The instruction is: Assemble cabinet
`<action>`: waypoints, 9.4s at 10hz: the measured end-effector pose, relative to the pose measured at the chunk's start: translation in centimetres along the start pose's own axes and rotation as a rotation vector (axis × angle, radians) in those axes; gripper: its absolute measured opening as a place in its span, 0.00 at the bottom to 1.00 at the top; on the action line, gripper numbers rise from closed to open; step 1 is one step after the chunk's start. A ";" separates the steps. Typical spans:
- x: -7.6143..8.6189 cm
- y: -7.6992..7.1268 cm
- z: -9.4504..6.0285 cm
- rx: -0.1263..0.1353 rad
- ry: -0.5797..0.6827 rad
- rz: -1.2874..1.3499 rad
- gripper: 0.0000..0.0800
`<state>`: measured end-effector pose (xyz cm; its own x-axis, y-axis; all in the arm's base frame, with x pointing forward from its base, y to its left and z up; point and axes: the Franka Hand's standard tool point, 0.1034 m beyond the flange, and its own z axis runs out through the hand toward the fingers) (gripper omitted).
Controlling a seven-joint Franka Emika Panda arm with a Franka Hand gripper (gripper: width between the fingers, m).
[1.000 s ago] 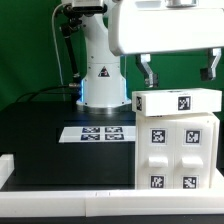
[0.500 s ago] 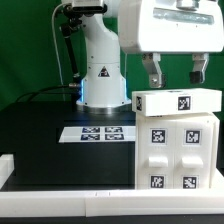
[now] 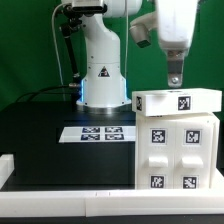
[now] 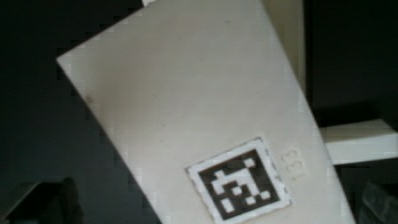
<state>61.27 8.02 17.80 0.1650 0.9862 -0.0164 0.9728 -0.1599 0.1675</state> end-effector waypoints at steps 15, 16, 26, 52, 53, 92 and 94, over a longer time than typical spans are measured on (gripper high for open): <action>-0.6 -0.7 1.8 0.006 -0.056 0.067 0.69; -0.6 -0.7 1.8 0.005 -0.054 0.173 0.69; -0.1 -1.2 1.7 -0.008 -0.063 1.099 0.69; 0.4 -0.4 -1.1 0.245 -0.031 2.951 1.00; 0.5 -0.5 -0.8 0.242 -0.034 2.938 1.00; -0.8 -1.4 2.2 0.066 -0.041 0.358 0.70; -0.7 -1.5 2.2 0.065 -0.045 0.647 0.70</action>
Offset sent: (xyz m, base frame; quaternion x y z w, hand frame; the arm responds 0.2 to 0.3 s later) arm -0.0045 0.0076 -0.0107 0.0061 -0.0073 -0.1986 0.9800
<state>60.09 7.44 15.44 0.7260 0.6871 0.0267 0.6822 -0.7246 0.0972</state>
